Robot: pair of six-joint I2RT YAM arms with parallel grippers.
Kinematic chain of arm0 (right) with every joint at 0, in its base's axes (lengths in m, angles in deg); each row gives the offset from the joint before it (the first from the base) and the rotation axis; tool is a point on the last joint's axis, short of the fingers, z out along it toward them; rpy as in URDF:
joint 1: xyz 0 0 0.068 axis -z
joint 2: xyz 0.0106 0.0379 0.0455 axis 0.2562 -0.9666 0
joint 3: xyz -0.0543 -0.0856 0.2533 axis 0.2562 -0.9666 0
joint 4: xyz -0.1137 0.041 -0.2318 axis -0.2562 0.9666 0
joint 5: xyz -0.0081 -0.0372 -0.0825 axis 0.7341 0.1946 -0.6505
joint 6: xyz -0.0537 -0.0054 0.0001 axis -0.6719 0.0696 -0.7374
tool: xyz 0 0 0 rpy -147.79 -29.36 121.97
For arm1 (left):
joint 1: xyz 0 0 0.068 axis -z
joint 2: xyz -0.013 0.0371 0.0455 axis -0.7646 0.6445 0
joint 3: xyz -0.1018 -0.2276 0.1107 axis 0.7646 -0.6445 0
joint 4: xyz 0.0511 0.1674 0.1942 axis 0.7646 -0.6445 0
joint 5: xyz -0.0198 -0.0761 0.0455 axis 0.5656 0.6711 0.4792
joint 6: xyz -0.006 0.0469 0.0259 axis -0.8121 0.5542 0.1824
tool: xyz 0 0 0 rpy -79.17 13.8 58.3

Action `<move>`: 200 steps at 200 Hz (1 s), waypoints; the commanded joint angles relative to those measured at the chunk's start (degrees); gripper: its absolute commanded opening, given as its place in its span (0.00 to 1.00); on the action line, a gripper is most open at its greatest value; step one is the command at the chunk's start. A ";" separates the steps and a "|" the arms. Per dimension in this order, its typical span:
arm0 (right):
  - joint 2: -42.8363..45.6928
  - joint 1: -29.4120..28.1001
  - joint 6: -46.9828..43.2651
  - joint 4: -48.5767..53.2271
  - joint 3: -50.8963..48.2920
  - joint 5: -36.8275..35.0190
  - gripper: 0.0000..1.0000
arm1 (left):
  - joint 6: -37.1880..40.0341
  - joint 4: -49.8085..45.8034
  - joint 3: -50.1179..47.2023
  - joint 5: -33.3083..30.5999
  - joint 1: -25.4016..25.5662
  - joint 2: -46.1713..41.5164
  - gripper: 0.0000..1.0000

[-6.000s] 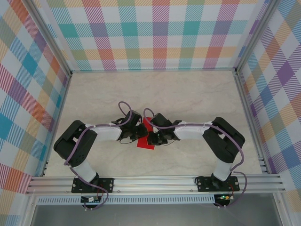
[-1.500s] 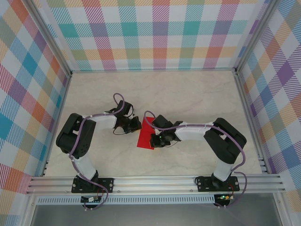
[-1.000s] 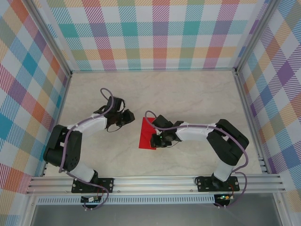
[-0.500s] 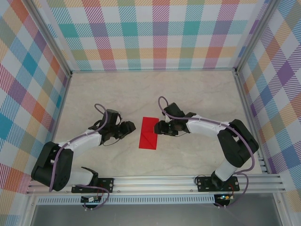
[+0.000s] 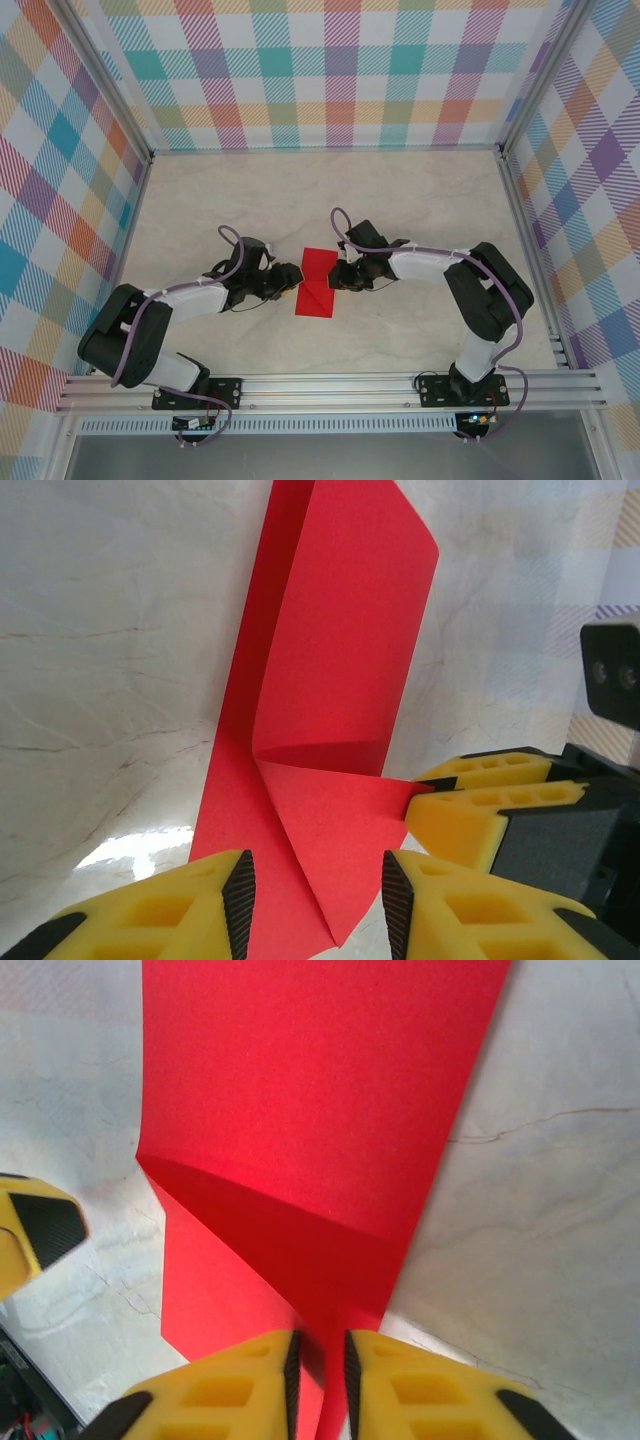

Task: Fold a paper plane with a square sheet of paper (pick it up from the middle)
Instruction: Turn over the paper at the center of the table.

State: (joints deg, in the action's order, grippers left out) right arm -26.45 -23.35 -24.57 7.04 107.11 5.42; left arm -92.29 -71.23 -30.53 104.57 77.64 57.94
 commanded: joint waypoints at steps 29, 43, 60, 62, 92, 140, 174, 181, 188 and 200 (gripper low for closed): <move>-0.32 1.35 -0.33 -2.00 -0.55 1.65 0.13 | -1.28 4.52 0.97 2.60 1.58 3.97 0.40; -0.08 1.63 -0.26 -2.07 -0.92 1.39 0.12 | -1.11 5.11 1.53 3.15 1.84 5.20 0.40; -0.11 1.74 -0.18 -2.20 -1.15 1.37 0.12 | -0.82 5.99 2.29 3.86 2.11 6.90 0.40; -0.05 1.79 -0.15 -2.17 -1.19 1.27 0.12 | -0.77 6.09 2.38 3.91 2.16 7.13 0.40; -0.01 1.90 -0.13 -1.94 -1.33 1.25 0.12 | -0.83 8.73 3.60 5.35 2.68 9.43 0.37; 0.27 2.23 -0.09 -1.53 -1.35 1.12 0.13 | 0.03 9.67 4.98 6.03 3.26 11.29 0.26; 1.53 2.81 0.87 -0.58 -1.59 0.36 0.19 | 1.90 8.58 5.86 5.50 3.23 12.01 0.15; 2.39 3.07 1.14 -0.20 -1.79 -0.01 0.22 | 2.34 8.45 6.02 5.20 3.26 12.01 0.13; 3.65 3.33 1.50 0.35 -2.10 -0.48 0.27 | 3.02 8.28 6.10 4.95 3.26 11.92 0.11; 6.40 4.10 2.35 1.58 -2.70 -1.49 0.39 | 4.30 7.35 6.61 4.72 3.26 11.75 0.08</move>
State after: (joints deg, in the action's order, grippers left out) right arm -25.49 -20.60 -23.18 6.21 105.77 5.24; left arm -91.37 -62.83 -25.87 109.45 80.22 69.46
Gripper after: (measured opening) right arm 0.299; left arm 0.104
